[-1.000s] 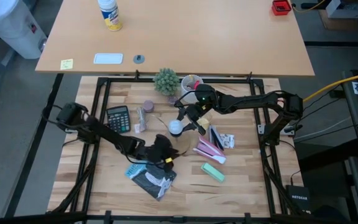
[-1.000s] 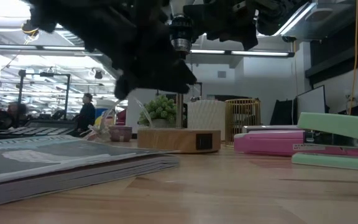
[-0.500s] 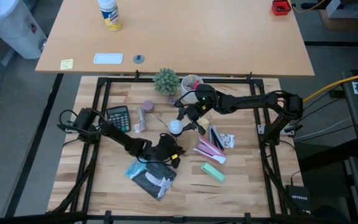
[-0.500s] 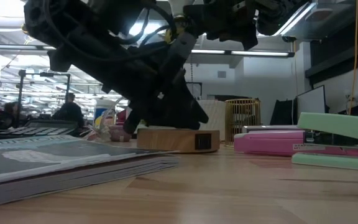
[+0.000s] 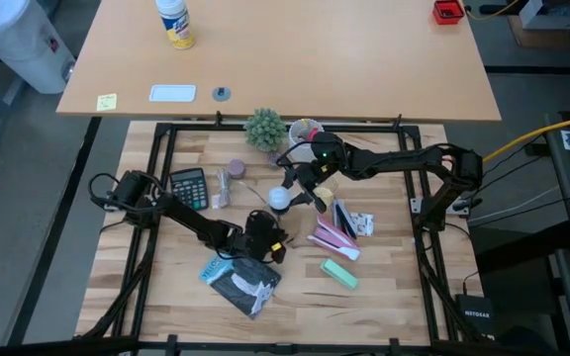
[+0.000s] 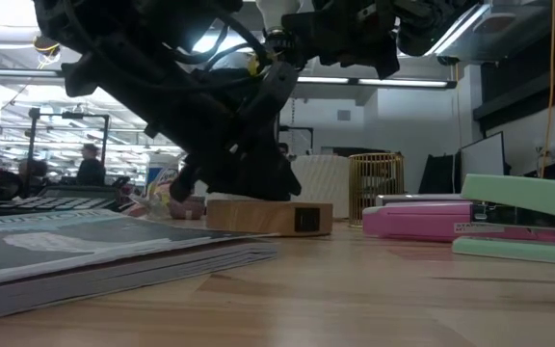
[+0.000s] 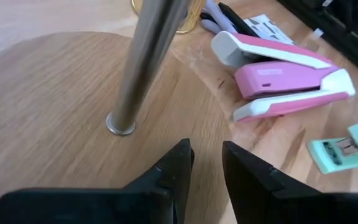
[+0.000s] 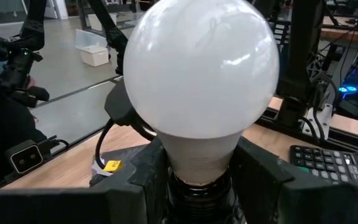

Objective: Screw lightbulb
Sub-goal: Remove the lightbulb from the lamp

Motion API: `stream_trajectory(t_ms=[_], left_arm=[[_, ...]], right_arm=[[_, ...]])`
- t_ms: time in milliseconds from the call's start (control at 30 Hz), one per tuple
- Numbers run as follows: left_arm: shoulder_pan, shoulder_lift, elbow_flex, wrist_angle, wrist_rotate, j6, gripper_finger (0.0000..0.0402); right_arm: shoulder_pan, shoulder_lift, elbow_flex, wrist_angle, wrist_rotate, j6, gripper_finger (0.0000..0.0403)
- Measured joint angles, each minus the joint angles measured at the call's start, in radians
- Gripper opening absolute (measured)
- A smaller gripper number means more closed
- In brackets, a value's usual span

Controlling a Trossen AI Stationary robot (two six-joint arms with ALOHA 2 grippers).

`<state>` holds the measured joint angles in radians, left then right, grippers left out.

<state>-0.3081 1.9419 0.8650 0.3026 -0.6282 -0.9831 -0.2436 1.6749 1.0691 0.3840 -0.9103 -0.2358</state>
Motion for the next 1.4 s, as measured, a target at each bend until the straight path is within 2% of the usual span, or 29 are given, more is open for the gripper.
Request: stream_trajectory(t_ms=[200, 467, 733, 1033, 1400], left_arm=[[-0.002, 0.000, -0.001, -0.019, -0.005, 0.053, 0.0088], [-0.006, -0.003, -0.001, -0.052, -0.019, 0.041, 0.0088], [-0.021, -0.050, -0.002, -0.168, -0.028, -0.002, 0.0088], [0.003, -0.061, -0.002, -0.187, -0.036, 0.030, 0.0088], [0.075, -0.061, -0.002, -0.202, -0.103, 0.251, 0.0088]], right_arm=[[0.000, 0.000, 0.003, -0.039, -0.006, 0.000, 0.0154], [-0.001, -0.002, 0.005, -0.076, -0.019, -0.001, 0.0154], [-0.009, -0.002, 0.003, -0.078, -0.113, -0.022, 0.0154], [-0.010, -0.001, 0.001, -0.073, -0.211, -0.062, 0.0154], [-0.009, 0.000, 0.000, -0.083, -0.294, -0.060, 0.0154]])
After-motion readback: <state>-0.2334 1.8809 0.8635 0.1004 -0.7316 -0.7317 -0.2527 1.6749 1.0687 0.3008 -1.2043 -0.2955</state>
